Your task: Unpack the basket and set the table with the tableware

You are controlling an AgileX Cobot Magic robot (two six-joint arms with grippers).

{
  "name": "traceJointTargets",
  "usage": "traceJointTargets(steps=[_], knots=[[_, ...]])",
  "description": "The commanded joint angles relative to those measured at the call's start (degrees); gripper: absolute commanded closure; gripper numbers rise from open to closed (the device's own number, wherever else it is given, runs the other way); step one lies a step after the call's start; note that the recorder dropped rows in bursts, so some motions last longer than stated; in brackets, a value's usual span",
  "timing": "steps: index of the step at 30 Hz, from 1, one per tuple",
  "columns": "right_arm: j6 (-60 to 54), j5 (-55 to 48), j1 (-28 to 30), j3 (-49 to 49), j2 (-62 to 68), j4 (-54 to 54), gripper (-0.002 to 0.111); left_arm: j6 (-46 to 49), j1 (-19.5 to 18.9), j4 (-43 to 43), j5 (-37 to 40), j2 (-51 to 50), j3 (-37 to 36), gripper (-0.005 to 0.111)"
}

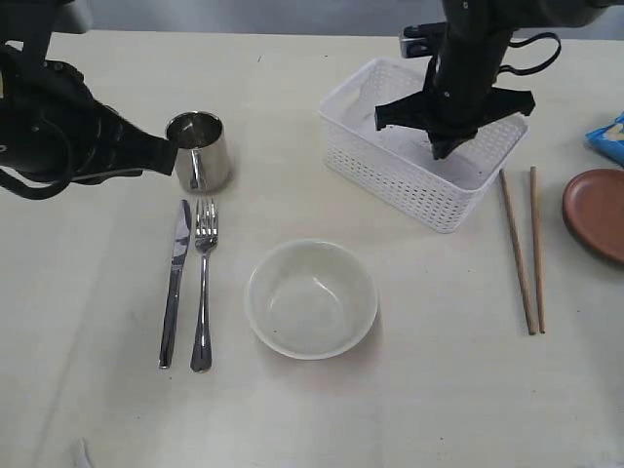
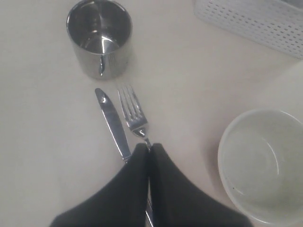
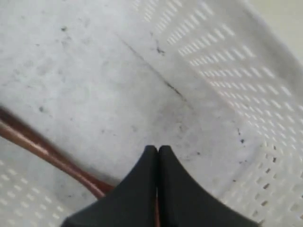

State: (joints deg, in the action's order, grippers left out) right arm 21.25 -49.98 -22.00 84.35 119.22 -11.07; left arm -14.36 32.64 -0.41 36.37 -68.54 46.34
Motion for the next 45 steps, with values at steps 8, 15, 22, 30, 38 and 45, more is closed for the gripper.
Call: traceJointTargets(steps=[8, 15, 22, 30, 38, 45], knots=[[-9.4, -2.5, -3.3, 7.9, 3.3, 7.3, 0.108, 0.2, 0.0, -0.5, -0.1, 0.5, 0.0, 0.107], [-13.7, -6.0, -3.3, 8.9, 5.7, 12.0, 0.069, 0.2, 0.0, -0.5, -0.1, 0.5, 0.0, 0.107], [-14.1, -9.0, -3.4, 8.9, 5.8, 12.5, 0.066, 0.2, 0.0, -0.5, -0.2, 0.5, 0.0, 0.107], [-16.4, -11.4, -5.5, 8.9, 5.8, 10.4, 0.066, 0.2, 0.0, -0.5, -0.2, 0.5, 0.0, 0.107], [-13.8, -12.4, -5.8, 8.9, 7.8, 8.9, 0.066, 0.2, 0.0, -0.5, -0.2, 0.5, 0.0, 0.107], [-4.0, -10.2, -5.8, 8.9, 9.8, 7.6, 0.066, 0.2, 0.0, -0.5, -0.2, 0.5, 0.0, 0.107]])
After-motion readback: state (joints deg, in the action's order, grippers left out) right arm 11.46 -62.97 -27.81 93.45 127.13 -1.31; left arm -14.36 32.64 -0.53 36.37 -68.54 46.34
